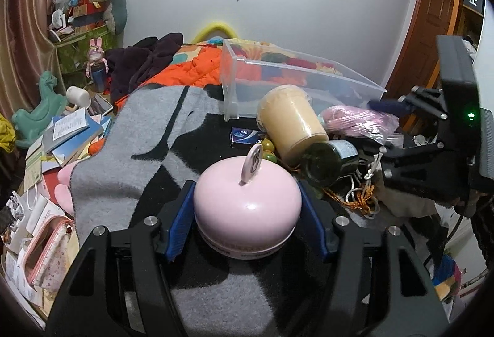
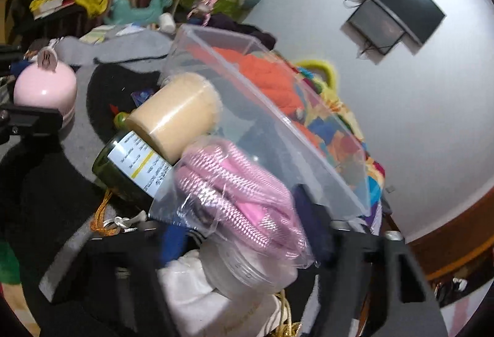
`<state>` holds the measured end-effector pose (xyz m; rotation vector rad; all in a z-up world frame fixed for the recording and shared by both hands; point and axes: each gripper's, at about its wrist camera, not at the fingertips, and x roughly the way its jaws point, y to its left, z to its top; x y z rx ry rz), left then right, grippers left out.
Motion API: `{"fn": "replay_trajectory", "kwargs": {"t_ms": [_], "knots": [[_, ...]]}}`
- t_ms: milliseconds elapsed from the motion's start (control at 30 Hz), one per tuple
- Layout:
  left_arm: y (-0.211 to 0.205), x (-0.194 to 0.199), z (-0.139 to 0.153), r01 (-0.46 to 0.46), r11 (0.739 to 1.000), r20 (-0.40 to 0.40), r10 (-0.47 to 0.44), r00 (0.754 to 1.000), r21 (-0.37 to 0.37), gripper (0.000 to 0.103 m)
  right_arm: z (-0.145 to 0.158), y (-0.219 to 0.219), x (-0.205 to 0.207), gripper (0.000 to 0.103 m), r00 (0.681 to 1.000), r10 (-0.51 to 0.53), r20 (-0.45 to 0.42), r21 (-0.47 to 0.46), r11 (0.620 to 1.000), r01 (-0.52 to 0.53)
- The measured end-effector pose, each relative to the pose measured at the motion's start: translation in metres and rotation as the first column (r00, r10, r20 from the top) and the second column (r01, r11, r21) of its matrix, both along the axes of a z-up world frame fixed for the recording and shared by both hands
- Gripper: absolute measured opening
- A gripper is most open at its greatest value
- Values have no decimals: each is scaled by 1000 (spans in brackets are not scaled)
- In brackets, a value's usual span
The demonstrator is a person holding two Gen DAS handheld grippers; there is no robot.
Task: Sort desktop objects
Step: 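Carry the pink rope into the clear box with the right gripper while the left lifts the pink jar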
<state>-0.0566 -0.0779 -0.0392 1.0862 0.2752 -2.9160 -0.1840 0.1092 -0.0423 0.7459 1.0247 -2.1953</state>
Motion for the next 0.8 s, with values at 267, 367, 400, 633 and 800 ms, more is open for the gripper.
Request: {"fn": "replay_trajectory", "kwargs": {"t_ms": [267,367,400,633,800], "knots": [[6,1,11,16,999,-34,-17,999,-34,63,12,14,-7,30,999,-28,45,-75,997,32],[5,-1,19,28,999,-44,-28,999,-16,63,22,23,-9,29,996,-31,79,-123,992,40],[6,-1,21,29,999,-47,-29,998,-15,63,27,25,-9,29,995,-29,92,-145,988,42],[10,-22,44,60,998,-57,-62,996,-33,63,49,41,-10,28,986,1,166,-264,963,43],[10,-37,60,64,997,-62,-67,996,-47,63,61,48,-8,27,982,22,186,-309,950,37]]}}
